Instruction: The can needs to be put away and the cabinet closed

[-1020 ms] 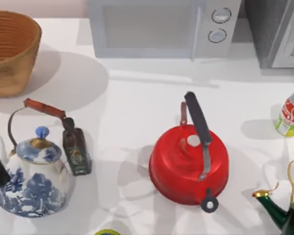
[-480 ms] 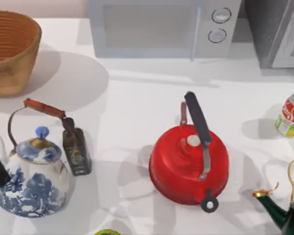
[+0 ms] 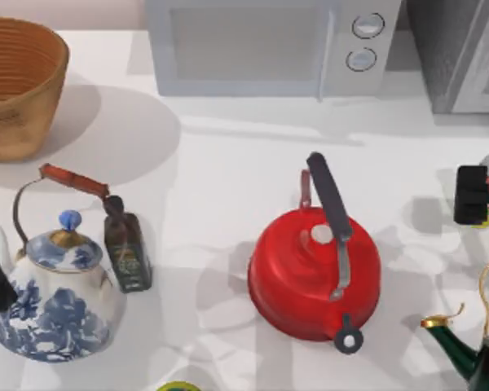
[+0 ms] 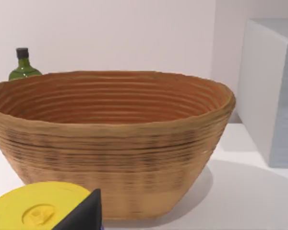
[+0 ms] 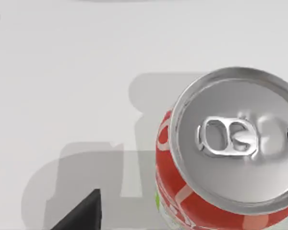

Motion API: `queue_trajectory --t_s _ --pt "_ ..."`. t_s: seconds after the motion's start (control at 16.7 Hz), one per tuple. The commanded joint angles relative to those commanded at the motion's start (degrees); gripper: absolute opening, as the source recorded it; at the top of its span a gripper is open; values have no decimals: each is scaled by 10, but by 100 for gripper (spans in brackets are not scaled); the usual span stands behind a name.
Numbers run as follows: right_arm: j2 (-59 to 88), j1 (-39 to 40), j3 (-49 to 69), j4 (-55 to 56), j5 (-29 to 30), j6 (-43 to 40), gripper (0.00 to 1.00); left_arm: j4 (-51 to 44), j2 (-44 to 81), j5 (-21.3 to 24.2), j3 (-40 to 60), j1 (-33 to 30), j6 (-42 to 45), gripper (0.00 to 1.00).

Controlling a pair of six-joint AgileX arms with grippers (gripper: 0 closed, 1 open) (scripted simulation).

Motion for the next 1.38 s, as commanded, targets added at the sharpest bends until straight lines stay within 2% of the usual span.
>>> queue_trajectory --t_s 0.54,0.96,1.26,1.38 --pt "39 0 13 8 5 -8 100 0 0 0 0 0 0 100" --pt "172 -8 50 103 1 -13 100 0 0 0 0 0 0 100" --pt "187 -9 51 118 0 -14 100 0 0 0 0 0 0 100" --pt "187 -9 51 118 0 -14 85 0 0 0 0 0 0 100"
